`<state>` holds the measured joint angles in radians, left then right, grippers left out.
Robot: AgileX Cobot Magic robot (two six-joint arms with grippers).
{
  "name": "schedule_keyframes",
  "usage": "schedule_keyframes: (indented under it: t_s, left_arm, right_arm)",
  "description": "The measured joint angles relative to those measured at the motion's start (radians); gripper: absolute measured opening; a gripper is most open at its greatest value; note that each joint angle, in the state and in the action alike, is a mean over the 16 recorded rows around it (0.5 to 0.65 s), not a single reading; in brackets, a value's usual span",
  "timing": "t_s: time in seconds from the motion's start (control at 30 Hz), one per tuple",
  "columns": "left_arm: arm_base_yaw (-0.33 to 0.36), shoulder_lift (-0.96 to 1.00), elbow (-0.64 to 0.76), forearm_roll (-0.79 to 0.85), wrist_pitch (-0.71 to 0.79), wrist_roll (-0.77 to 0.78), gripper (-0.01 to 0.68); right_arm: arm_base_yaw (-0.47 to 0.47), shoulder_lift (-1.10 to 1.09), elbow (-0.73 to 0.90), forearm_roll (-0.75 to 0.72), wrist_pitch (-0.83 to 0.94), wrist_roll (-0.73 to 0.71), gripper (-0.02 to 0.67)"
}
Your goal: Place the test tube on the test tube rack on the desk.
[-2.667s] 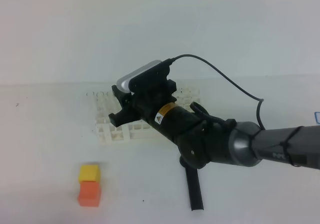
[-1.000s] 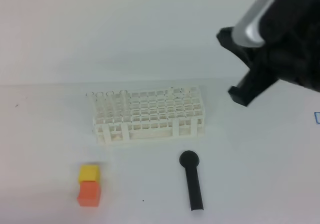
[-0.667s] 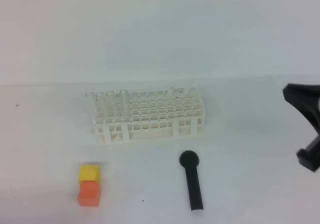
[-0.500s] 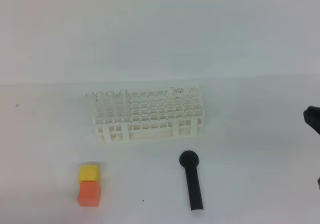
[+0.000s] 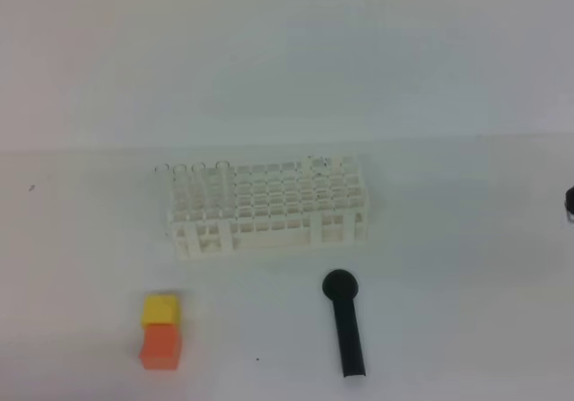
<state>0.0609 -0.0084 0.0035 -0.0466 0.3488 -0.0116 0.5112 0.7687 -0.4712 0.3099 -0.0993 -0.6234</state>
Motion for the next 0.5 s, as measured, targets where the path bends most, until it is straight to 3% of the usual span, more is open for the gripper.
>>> schedule_keyframes:
  t_s: [0.23,0.5]
  left_arm:
    - [0.000,0.000,0.000,-0.002,-0.001,0.000,-0.001]
    - [0.000,0.000,0.004,-0.001,-0.001,0.000,-0.001]
  right_arm:
    - [-0.074,-0.079,0.049,0.144,-0.025,-0.101,-0.001]
    - [-0.287,-0.241,0.158,0.282,0.039,-0.156,-0.001]
